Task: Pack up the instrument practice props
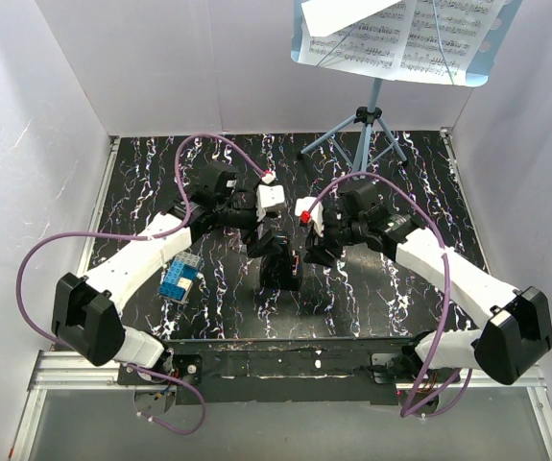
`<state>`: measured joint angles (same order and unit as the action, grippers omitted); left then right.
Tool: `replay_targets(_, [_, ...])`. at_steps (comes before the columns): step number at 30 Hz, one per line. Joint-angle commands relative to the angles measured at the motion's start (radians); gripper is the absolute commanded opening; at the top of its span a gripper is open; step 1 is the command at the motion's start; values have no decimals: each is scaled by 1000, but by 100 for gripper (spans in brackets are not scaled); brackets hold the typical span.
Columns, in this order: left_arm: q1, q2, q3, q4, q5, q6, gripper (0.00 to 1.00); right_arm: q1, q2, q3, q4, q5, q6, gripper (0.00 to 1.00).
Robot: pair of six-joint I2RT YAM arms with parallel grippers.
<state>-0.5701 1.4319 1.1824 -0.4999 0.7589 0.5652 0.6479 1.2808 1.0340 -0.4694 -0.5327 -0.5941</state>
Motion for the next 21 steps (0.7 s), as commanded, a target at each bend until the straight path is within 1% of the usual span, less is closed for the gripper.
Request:
replay_targets(1, [-4, -105, 49, -60, -62, 21, 98, -4, -12, 83, 32, -15, 100, 68])
replay_targets(3, [-4, -137, 28, -69, -119, 4, 98, -4, 24, 138, 15, -41, 132, 76])
replay_targets(4, [-4, -152, 13, -74, -159, -23, 98, -1, 44, 168, 0, -55, 146, 78])
replay_targets(6, [-4, -172, -12, -83, -232, -123, 98, 15, 67, 207, -8, -55, 155, 82])
replay_targets(9, [-4, -185, -32, -121, -314, -302, 98, 42, 115, 271, -44, -59, 145, 84])
replay_targets(11, [-4, -218, -73, -115, -354, -388, 98, 55, 150, 311, -84, -72, 145, 84])
replay_targets(14, [-2, -281, -147, -95, -398, -413, 98, 75, 196, 354, -112, -66, 157, 84])
replay_targets(16, [-2, -297, -173, -98, -447, -410, 98, 84, 221, 368, -112, -46, 183, 83])
replay_targets(21, [-2, -311, -213, -77, -576, -409, 98, 121, 253, 370, -92, 52, 209, 79])
